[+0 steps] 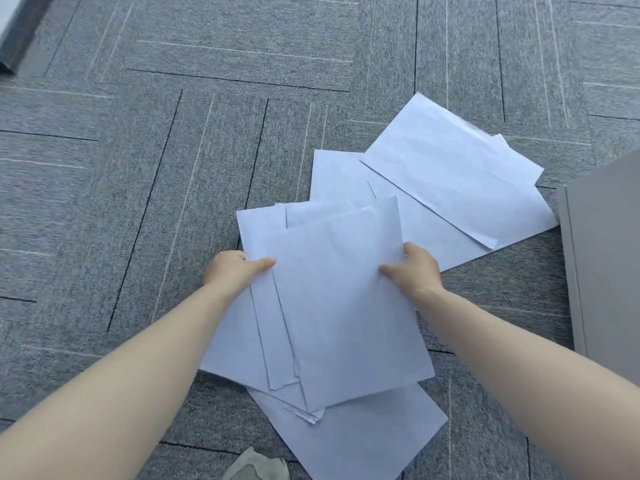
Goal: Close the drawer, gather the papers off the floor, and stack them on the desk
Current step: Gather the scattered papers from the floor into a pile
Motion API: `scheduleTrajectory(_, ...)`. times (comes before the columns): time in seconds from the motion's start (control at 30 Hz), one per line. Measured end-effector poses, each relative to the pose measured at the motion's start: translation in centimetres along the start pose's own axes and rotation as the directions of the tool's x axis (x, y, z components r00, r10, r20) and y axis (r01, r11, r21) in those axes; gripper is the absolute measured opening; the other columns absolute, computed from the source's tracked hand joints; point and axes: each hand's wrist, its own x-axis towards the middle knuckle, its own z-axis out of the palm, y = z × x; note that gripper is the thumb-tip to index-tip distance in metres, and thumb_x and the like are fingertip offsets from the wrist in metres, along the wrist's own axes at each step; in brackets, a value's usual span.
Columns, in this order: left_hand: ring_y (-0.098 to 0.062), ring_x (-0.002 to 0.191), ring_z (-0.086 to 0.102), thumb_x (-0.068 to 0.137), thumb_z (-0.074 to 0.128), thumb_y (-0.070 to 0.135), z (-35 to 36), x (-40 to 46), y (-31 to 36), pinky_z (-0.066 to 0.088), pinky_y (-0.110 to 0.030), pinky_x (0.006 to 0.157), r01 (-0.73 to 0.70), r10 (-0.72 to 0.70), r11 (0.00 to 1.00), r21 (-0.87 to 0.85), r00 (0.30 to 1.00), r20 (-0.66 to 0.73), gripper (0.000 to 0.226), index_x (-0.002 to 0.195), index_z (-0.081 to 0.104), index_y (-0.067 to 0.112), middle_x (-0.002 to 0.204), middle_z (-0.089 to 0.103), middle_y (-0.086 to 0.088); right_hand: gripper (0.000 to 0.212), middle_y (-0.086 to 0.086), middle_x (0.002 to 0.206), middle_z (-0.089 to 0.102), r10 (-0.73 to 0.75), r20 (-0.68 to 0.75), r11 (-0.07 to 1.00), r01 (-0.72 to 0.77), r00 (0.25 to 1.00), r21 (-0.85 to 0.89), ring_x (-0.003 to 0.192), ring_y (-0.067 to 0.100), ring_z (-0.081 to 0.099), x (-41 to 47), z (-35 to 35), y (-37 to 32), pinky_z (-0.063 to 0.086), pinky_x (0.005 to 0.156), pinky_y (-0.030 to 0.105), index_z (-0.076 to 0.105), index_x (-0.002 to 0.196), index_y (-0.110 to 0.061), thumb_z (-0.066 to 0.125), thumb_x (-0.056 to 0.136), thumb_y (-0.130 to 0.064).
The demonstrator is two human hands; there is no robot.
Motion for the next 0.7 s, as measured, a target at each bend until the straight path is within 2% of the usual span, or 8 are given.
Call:
scheduleTrajectory(0.07,-0.023,0.083,0.07,0.052,0.075,0.059,0.4,-0.2,0.2,0.054,-0.041,0.083,-0.044,0.044,0.997,-0.063,0.999,0.009,0.057,0.085,0.073,0.013,0.087,0.075,-0.001,0.021,0.004,0.097,0.071,0.003,0.015,1.0,-0.004,1.0,0.028,0.092,0.026,0.067,-0.1,0.6,0.0,0.056,0.081,0.037,0.066,0.097,-0.012,0.07,0.077,-0.017)
scheduleTrajectory(0.13,-0.022,0.088,0.07,0.059,0.082,0.042,0.9,-0.9,1.0,0.055,-0.039,0.083,-0.071,0.092,0.966,-0.247,0.993,0.078,0.049,0.097,0.071,0.013,0.097,0.075,-0.003,0.022,0.004,0.099,0.071,0.005,0.032,0.999,-0.006,0.999,0.032,0.092,0.025,0.068,-0.3,1.3,-0.1,0.056,0.083,0.038,0.067,0.098,-0.011,0.07,0.078,-0.018)
scheduleTrajectory(0.23,-0.021,0.081,0.071,0.067,0.083,0.018,2.2,-1.9,2.2,0.057,-0.032,0.071,0.014,0.093,0.888,-0.459,0.973,0.21,0.048,0.11,0.066,0.007,0.101,0.074,-0.009,0.02,0.006,0.097,0.072,-0.001,0.1,0.999,-0.003,0.995,0.038,0.09,0.026,0.069,-0.7,2.2,-0.3,0.058,0.081,0.039,0.067,0.096,-0.008,0.066,0.081,-0.02)
scheduleTrajectory(0.3,-0.023,0.076,0.071,0.07,0.08,0.008,3.0,-1.8,2.6,0.057,-0.031,0.067,0.037,0.085,0.879,-0.476,0.969,0.231,0.045,0.111,0.066,0.001,0.099,0.074,-0.013,0.019,0.007,0.096,0.072,-0.015,0.182,0.999,0.007,0.983,0.045,0.09,0.026,0.07,-0.9,2.4,-0.4,0.059,0.079,0.04,0.067,0.096,-0.008,0.061,0.085,-0.021)
scheduleTrajectory(0.43,-0.027,0.086,0.071,0.055,0.083,0.017,2.4,-0.8,2.4,0.057,-0.043,0.085,-0.018,0.046,0.957,-0.291,0.995,0.089,0.039,0.091,0.07,0.008,0.097,0.074,-0.011,0.039,0.009,0.077,0.066,-0.056,0.2,0.997,0.045,0.978,0.062,0.071,0.03,0.065,-0.7,1.0,-0.5,0.056,0.073,0.04,0.061,0.086,-0.004,0.054,0.086,-0.042)
scheduleTrajectory(0.5,-0.028,0.087,0.07,0.061,0.083,0.014,1.8,-0.4,1.7,0.056,-0.044,0.086,-0.021,0.031,0.973,-0.229,0.999,0.039,0.03,0.087,0.068,0.01,0.096,0.073,-0.011,0.03,0.001,0.084,0.067,-0.128,0.011,0.989,0.129,0.992,-0.069,0.074,0.024,0.062,-0.2,-0.9,-0.5,0.052,0.073,0.038,0.064,0.097,-0.016,0.052,0.091,-0.043)
scheduleTrajectory(0.57,-0.027,0.086,0.07,0.065,0.081,0.011,1.1,-0.3,0.9,0.056,-0.043,0.085,-0.022,0.028,0.967,-0.254,0.999,0.02,0.029,0.091,0.069,0.009,0.098,0.073,-0.012,0.033,0.003,0.11,0.063,-0.25,-0.148,0.932,0.196,0.957,-0.306,0.1,0.024,0.059,0.8,-2.9,-0.8,0.048,0.078,0.037,0.056,0.124,-0.022,0.052,0.093,-0.035)
scheduleTrajectory(0.7,-0.022,0.073,0.068,0.072,0.077,0.002,0.3,-0.5,-0.3,0.052,-0.029,0.066,-0.036,0.052,0.93,-0.366,0.998,0.033,0.028,0.098,0.069,0.003,0.092,0.072,-0.012,0.062,0.015,0.149,0.035,-0.285,-0.1,0.743,0.154,0.953,-0.651,0.132,0.037,0.034,4.2,-5.1,-1.7,0.042,0.094,0.046,0.029,0.148,-0.016,0.051,0.09,-0.021)
